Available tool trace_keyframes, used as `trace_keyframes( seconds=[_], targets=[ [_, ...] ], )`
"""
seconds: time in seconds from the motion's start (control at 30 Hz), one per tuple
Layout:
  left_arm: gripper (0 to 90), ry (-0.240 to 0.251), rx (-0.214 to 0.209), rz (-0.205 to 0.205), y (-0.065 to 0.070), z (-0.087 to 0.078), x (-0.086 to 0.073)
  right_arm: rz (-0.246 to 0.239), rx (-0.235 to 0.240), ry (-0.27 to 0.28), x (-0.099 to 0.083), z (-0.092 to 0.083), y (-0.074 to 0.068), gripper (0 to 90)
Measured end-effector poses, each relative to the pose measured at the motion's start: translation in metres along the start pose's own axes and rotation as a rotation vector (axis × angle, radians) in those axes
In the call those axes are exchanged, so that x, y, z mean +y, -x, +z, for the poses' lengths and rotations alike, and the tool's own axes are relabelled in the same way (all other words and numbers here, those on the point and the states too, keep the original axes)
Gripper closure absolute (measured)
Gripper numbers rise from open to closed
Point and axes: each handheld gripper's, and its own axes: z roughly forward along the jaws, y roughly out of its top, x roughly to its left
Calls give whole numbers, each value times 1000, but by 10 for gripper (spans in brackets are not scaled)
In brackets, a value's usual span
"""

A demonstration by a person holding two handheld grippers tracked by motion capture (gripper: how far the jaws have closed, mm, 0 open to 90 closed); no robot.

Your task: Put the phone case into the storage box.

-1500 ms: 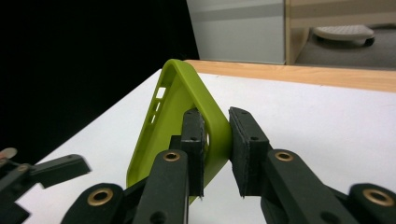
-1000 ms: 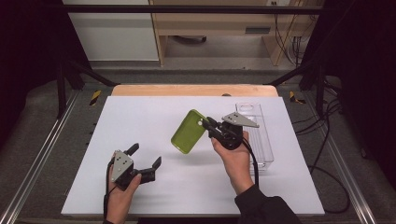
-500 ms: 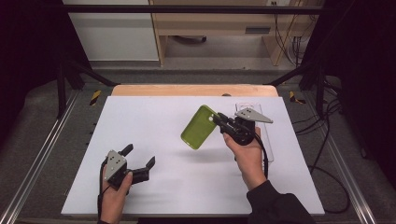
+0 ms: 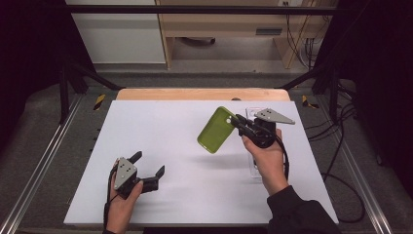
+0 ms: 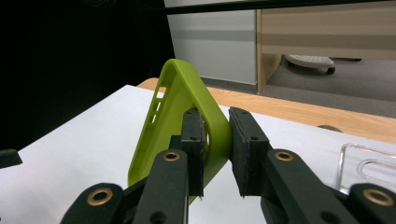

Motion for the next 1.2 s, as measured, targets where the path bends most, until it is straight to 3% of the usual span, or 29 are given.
trace_keyframes(
  seconds=[0.27,0.57,1.2],
  targets=[
    [41,-5,-1,-1,-1,1,-1,-16,-18,-7,6,-12,9,765],
    [41,-11,-7,5,0,2,-1,-20,-34,-20,7,-15,18,765],
    [41,-13,-14,4,0,3,-1,-67,-68,-44,37,-25,39,765]
  ],
)
